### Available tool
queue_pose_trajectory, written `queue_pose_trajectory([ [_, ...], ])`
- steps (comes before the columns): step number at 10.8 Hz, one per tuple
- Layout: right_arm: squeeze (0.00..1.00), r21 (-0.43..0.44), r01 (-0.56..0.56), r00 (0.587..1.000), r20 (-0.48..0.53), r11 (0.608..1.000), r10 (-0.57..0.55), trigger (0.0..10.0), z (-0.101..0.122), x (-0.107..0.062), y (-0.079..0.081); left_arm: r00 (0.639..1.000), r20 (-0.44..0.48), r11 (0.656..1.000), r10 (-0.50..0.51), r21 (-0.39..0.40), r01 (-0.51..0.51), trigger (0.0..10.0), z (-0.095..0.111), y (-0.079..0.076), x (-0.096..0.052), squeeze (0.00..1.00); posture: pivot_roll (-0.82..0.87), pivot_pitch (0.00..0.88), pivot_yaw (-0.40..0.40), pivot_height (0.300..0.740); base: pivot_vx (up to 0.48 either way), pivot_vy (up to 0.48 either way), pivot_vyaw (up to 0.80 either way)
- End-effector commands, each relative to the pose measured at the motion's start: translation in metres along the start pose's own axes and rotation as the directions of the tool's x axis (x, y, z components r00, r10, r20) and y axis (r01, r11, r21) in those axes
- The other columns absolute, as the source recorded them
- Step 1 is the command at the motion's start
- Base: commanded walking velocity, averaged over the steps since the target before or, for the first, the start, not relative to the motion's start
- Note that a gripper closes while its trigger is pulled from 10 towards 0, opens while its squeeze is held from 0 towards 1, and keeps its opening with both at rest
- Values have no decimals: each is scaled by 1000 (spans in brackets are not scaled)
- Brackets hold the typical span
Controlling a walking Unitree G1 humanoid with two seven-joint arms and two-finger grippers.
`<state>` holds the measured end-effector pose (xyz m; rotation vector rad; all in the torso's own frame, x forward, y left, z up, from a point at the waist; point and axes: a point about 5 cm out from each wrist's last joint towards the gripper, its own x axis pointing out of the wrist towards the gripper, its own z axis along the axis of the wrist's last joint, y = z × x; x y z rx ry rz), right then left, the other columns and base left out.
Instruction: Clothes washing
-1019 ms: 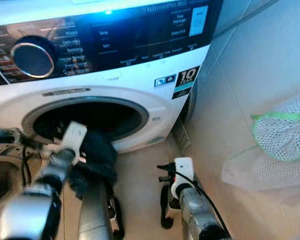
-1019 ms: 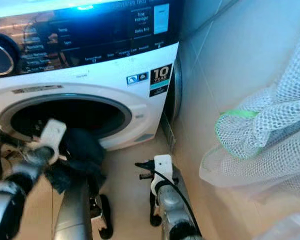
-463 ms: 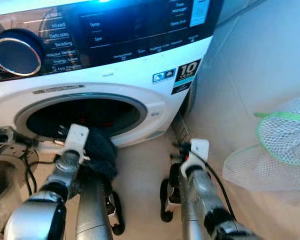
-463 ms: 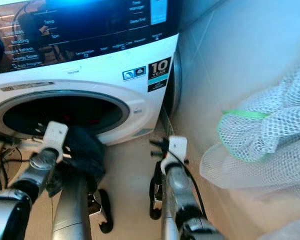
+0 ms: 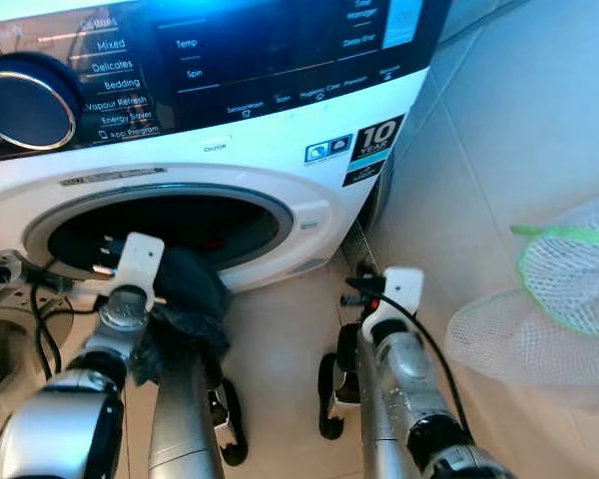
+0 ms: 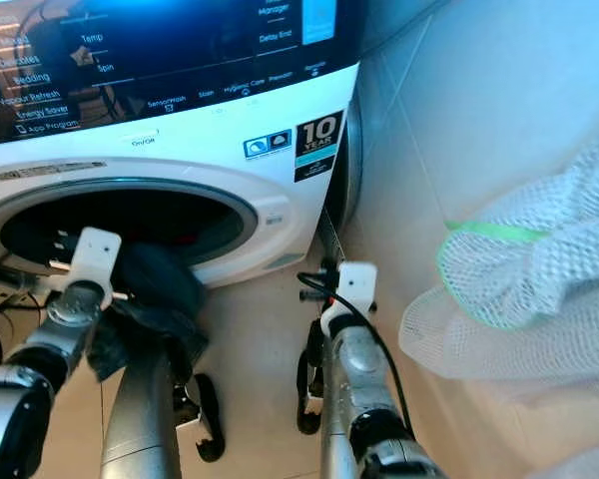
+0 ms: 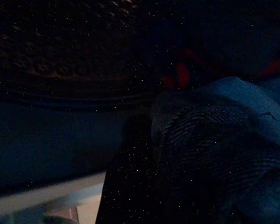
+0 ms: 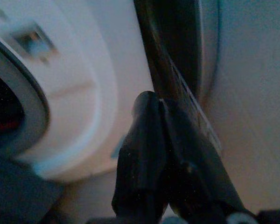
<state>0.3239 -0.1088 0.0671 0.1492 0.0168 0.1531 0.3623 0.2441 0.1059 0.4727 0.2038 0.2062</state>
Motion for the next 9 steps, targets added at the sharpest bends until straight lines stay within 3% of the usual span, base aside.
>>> queue_pose_trajectory([
  [1, 0, -8, -8, 1000, 3, 1000, 8, 10000, -4, -8, -1, 999, 3, 998, 49, 26, -49, 10000, -2, 15, 1, 0, -82, 508, -36, 568, 0, 0, 0],
  [2, 0, -9, -11, 1000, 29, 1000, 11, 10000, 1, -11, -2, 999, 3, 998, 47, 29, -47, 10000, 1, 17, 2, 0, -97, 509, -41, 568, 0, 0, 0],
  [5, 0, -37, -4, 999, 46, 999, 5, 10000, 5, -29, -13, 996, 14, 995, 87, 53, -87, 10000, 31, 45, 14, 0, -119, 530, -42, 568, 0, 0, 0],
  [7, 0, -41, 17, 999, 38, 999, -15, 10000, 11, -32, -18, 995, 18, 991, -99, 87, 97, 10000, 41, 23, 17, 0, -120, 548, -40, 568, 0, 0, 0],
  [8, 0, -42, 20, 999, 36, 999, -19, 10000, 13, -31, -18, 993, 22, 988, -115, 103, 112, 10000, 40, 18, 16, 0, -130, 553, -45, 568, 0, 0, 0],
  [9, 0, -43, 17, 999, 36, 999, -15, 10000, 18, -31, -17, 991, 18, 976, -134, 173, 129, 10000, 44, 16, 17, 0, -143, 561, -54, 568, 0, 0, 0],
])
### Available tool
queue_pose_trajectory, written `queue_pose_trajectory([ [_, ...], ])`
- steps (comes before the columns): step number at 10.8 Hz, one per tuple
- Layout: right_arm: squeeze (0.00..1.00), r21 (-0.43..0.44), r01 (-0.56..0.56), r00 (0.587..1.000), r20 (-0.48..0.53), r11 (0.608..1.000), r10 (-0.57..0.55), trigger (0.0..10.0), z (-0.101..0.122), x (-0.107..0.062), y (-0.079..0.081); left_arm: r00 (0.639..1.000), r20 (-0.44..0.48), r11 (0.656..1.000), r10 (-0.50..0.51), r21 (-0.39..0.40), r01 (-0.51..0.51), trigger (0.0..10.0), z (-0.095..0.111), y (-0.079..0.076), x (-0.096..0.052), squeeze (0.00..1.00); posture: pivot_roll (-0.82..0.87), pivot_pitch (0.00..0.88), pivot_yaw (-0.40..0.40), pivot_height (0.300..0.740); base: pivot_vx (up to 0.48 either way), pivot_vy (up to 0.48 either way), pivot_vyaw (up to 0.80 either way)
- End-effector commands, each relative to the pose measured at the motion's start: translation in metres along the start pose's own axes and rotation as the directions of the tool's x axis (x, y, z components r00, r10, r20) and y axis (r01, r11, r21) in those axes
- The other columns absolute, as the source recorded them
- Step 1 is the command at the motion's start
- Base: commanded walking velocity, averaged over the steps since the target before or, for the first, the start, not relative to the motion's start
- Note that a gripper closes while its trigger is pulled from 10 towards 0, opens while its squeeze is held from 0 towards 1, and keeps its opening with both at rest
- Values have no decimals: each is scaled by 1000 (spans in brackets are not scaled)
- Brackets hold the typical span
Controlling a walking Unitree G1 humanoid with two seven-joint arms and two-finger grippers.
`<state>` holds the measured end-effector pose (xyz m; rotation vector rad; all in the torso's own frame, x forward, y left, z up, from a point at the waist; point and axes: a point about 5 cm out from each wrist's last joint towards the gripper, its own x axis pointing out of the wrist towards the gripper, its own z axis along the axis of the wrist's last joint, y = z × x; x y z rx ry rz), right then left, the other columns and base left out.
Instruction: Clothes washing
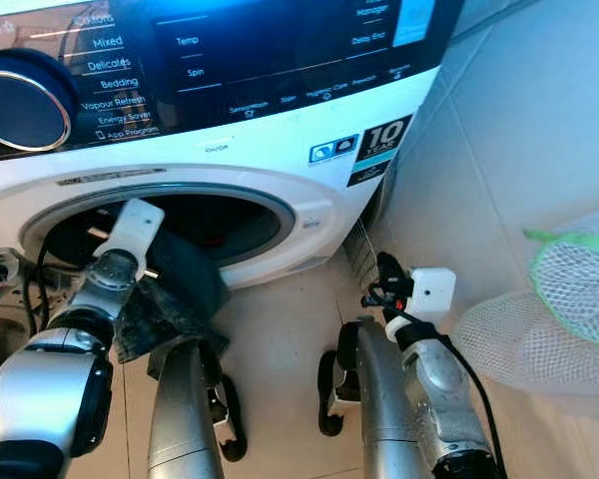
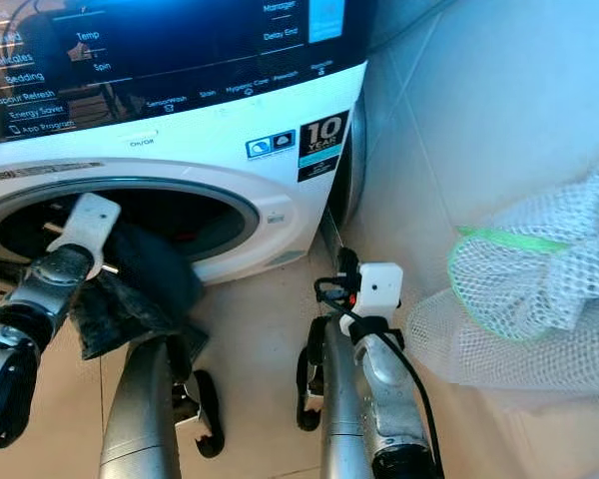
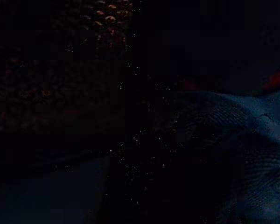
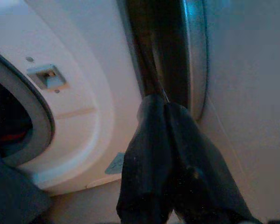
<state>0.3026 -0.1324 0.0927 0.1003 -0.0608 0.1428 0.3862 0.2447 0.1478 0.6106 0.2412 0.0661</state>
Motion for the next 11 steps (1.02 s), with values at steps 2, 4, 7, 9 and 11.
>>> queue_pose_trajectory([
  [2, 0, 6, 19, 999, -38, 1000, -19, 10000, -6, -9, -5, 999, 48, 996, 16, 90, -20, 10000, 25, 17, 4, 0, -136, 567, -46, 568, 0, 0, 0],
  [4, 0, 9, 32, 998, -46, 999, -31, 10000, -6, -10, -4, 998, 69, 997, -14, 78, 8, 10000, 31, 14, 5, 0, -128, 575, -41, 568, 0, 0, 0],
  [7, 0, 19, 25, 998, -61, 1000, -24, 10000, -8, -5, 0, 998, 55, 999, -40, 5, 40, 10000, 3, -19, -1, 0, -103, 562, -33, 568, 0, 0, 0],
  [9, 0, 22, 30, 997, -66, 999, -28, 10000, -8, -4, 0, 997, 73, 999, 6, -48, -2, 10000, -2, -23, -3, 0, -98, 561, -31, 568, 0, 0, 0],
  [11, 0, 36, 21, 996, -90, 999, -18, 10000, -16, 7, 6, 969, 171, 971, 178, -190, -144, 10000, -28, -54, -26, 0, -30, 491, -18, 568, 0, 0, 0],
])
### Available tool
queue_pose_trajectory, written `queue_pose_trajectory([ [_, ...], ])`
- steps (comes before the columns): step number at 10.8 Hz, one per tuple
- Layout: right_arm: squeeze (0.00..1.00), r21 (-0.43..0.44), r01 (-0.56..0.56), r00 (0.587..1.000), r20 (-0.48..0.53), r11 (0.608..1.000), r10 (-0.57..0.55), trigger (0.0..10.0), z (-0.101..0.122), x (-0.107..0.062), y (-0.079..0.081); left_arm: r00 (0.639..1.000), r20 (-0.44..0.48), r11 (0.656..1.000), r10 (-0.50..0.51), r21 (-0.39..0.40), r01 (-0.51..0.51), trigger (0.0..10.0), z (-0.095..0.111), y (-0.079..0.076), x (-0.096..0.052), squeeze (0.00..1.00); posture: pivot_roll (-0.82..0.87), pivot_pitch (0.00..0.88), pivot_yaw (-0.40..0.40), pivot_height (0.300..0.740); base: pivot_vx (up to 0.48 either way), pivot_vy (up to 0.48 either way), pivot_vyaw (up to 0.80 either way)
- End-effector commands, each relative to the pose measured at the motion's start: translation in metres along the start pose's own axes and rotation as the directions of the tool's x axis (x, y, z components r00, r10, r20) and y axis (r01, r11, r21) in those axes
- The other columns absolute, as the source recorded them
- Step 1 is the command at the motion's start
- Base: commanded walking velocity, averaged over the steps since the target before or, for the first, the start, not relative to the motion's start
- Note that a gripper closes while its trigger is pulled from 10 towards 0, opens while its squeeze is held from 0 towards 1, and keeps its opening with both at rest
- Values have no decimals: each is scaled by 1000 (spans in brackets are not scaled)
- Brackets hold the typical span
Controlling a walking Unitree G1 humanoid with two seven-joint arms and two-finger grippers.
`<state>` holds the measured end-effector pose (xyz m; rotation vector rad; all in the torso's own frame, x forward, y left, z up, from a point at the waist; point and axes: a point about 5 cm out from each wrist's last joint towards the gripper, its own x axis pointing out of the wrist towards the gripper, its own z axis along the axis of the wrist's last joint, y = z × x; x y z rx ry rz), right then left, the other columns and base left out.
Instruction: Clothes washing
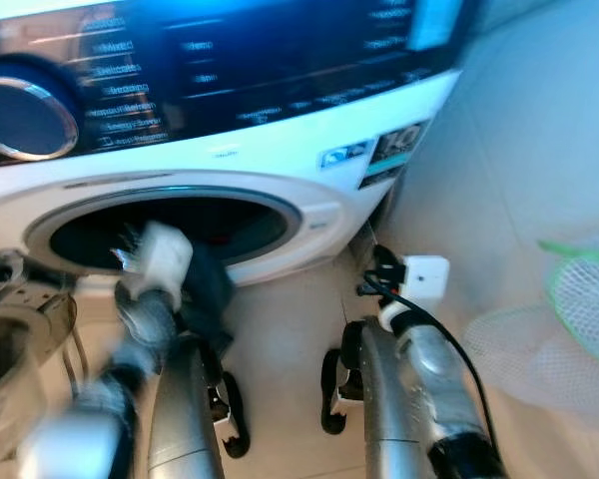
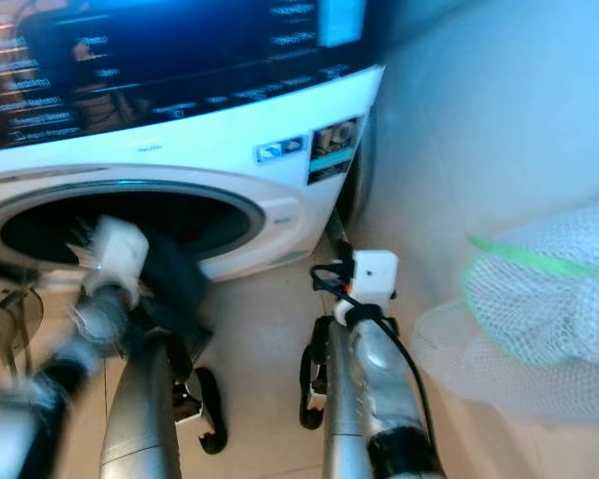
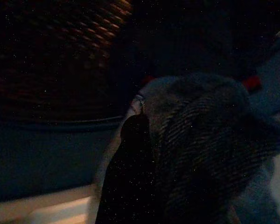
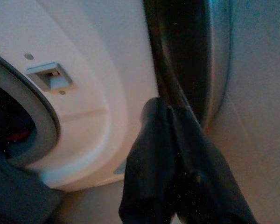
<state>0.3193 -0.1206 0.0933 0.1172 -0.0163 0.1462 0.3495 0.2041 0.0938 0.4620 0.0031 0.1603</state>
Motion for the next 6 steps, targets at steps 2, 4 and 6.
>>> queue_pose_trajectory([
  [2, 0, 23, 26, 998, -50, 999, -25, 10000, -16, -3, -2, 992, 103, 996, 79, -38, -75, 10000, 8, 3, -10, 0, 2, 435, 9, 568, 0, 0, 0],
  [4, 0, 29, 30, 999, -35, 999, -29, 10000, -14, 4, -1, 980, 150, 991, 134, -36, -130, 10000, 10, 6, -21, 0, 19, 370, 36, 568, 0, 0, 0],
  [6, 0, 22, 45, 999, -9, 999, -45, 10000, -9, 11, -10, 959, 220, 983, 180, -63, -170, 10000, 24, 13, -32, 0, 37, 336, 49, 568, 0, 0, 0],
])
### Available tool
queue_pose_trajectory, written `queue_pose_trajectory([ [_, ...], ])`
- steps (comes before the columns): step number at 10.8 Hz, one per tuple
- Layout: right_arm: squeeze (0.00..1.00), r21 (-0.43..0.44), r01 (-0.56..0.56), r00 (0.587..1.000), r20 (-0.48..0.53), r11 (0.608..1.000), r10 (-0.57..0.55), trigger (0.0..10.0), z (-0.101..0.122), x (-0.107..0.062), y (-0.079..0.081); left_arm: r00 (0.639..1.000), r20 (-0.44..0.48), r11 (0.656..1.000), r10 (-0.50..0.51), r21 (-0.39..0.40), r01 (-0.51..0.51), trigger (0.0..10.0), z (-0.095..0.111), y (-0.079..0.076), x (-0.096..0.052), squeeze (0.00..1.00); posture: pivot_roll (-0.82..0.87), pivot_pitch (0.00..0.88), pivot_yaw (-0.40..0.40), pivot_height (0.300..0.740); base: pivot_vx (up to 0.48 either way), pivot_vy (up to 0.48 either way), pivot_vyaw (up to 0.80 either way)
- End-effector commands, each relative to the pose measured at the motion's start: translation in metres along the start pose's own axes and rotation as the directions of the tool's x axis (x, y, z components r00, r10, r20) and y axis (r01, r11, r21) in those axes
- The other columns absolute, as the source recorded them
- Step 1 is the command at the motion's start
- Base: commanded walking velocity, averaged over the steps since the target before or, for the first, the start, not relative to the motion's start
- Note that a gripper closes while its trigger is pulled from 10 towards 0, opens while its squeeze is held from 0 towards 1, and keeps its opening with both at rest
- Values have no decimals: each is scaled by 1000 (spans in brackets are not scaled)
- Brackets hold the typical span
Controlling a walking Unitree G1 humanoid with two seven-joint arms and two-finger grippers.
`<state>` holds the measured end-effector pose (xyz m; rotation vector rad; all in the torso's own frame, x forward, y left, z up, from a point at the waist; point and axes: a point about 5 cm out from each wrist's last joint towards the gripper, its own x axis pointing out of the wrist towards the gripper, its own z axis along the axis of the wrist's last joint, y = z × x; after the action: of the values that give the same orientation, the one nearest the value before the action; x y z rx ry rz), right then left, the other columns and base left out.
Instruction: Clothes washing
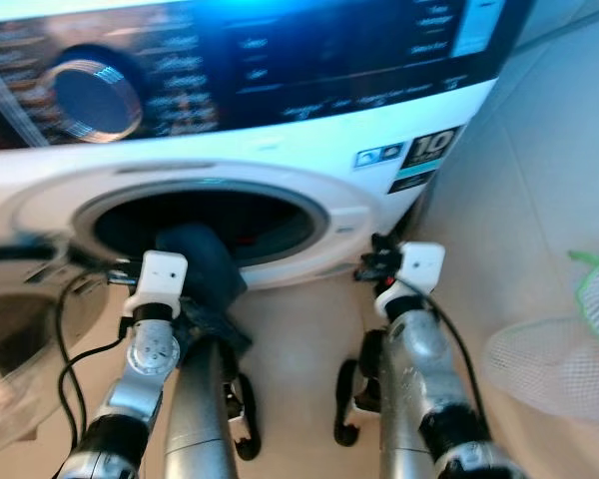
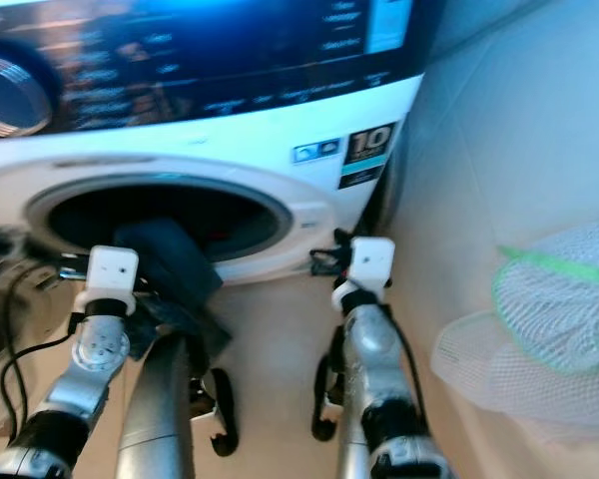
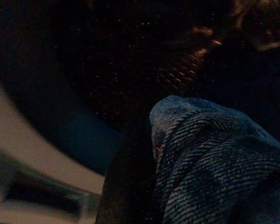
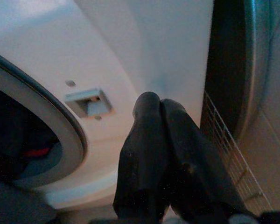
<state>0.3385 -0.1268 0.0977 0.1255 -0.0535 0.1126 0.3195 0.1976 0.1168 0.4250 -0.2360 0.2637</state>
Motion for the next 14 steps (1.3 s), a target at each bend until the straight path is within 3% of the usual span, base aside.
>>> queue_pose_trajectory([
  [1, 0, 11, 16, 999, -34, 1000, -15, 10000, -12, -6, -3, 999, 38, 999, 35, 4, -35, 10000, 7, 6, -1, 0, 39, 328, 51, 568, 0, 0, 0],
  [10, 0, 3, 18, 998, 52, 1000, -18, 10000, 6, 2, -10, 986, 161, 999, 46, 15, -49, 10000, 50, 7, 3, 0, 64, 261, 36, 568, 0, 0, 0],
  [14, 0, 7, 9, 998, 66, 1000, -10, 10000, 7, 2, -7, 991, 129, 1000, 20, 22, -23, 10000, 43, 2, -3, 0, 57, 238, 41, 568, 0, 0, 0],
])
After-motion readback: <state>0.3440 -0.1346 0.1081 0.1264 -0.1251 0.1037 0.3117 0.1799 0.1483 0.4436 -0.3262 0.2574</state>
